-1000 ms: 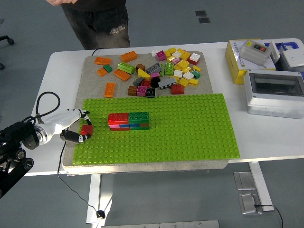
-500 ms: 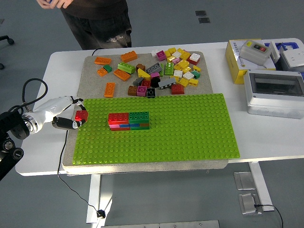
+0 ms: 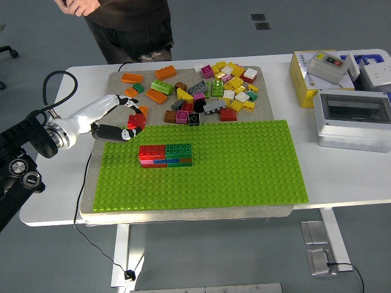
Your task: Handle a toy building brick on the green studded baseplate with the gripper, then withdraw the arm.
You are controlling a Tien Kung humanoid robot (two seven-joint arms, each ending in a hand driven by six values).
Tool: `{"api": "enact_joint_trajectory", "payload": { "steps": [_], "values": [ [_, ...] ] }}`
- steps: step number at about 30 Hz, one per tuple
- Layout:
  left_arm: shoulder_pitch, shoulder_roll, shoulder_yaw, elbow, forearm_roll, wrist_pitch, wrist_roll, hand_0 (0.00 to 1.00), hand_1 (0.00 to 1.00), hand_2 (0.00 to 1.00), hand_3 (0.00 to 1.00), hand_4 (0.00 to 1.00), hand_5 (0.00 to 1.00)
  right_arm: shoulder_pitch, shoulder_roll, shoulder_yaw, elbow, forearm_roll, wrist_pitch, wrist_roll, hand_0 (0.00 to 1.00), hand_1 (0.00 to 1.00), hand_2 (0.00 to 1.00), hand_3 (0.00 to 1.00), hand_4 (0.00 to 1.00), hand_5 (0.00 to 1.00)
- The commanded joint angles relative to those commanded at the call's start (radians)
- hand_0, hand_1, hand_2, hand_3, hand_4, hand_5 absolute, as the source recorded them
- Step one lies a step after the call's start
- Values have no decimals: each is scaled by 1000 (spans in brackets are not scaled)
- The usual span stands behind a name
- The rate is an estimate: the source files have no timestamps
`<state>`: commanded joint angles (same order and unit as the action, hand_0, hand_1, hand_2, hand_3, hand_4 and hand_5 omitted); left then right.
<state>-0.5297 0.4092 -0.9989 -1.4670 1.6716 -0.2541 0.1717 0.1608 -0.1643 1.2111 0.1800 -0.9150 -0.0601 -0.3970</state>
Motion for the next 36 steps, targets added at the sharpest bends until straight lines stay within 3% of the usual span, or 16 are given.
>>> {"api": "enact_joint_trajectory", "payload": {
  "steps": [8,16,23,36],
  "values": [
    [-93,-103,104,99,-1,-8,6,962,947,905,590,573,193,5,-2,5,0,-4,-2,0,702,642,447,757,585,998],
    [-154,-173,190,221,13,-4,-7,959,945,902,589,578,193,14,-2,12,0,-16,0,-3,703,642,442,757,585,998],
    [-176,-197,222,267,10,-2,-10,958,945,902,590,580,193,19,-4,21,0,-30,3,-3,703,642,442,757,585,998],
    [-184,-216,239,336,-6,4,-22,958,943,902,589,576,193,22,-2,27,0,-40,6,-1,705,642,434,757,586,998]
  ]
}}
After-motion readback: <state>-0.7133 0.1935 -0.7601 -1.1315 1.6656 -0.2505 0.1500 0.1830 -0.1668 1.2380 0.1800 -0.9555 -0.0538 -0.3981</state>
